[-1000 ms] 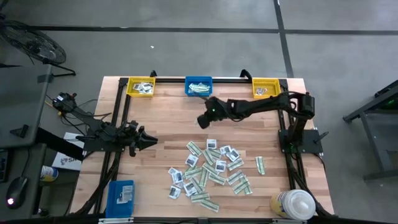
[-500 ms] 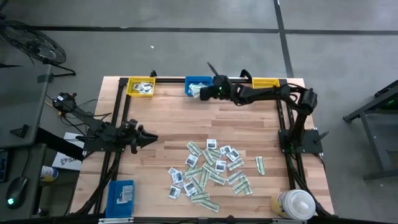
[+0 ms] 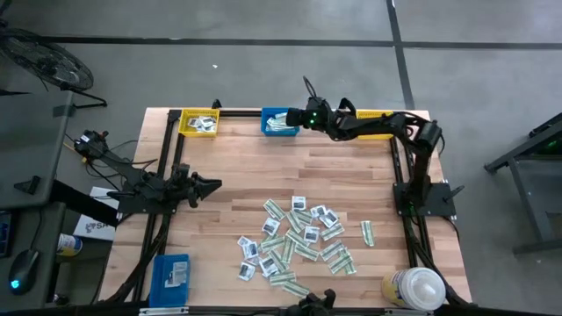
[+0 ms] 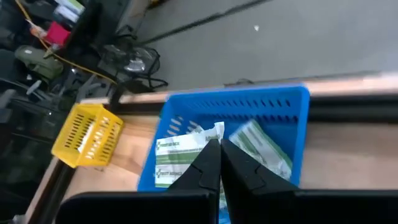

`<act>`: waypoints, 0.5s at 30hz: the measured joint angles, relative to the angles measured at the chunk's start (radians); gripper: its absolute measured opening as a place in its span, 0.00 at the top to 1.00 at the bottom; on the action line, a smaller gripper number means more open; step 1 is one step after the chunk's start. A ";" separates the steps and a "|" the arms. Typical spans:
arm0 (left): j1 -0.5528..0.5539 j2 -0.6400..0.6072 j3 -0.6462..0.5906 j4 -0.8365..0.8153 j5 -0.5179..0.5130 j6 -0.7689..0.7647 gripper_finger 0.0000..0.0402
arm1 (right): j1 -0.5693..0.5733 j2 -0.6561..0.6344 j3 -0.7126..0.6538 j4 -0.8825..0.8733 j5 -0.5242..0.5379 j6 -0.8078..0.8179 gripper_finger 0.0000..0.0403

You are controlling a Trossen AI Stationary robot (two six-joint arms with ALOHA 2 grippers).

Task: Pick & Place First Aid Supplies
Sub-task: Put the green bandage pack into the top blue bin

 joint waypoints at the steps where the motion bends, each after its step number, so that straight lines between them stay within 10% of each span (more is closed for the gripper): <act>1: 0.000 0.000 0.000 0.000 -0.012 -0.007 0.76 | 0.000 0.010 0.000 0.000 -0.003 0.012 1.00; 15: 0.000 0.000 0.000 -0.005 -0.076 -0.019 0.76 | -0.025 0.030 0.000 0.003 -0.045 0.011 0.95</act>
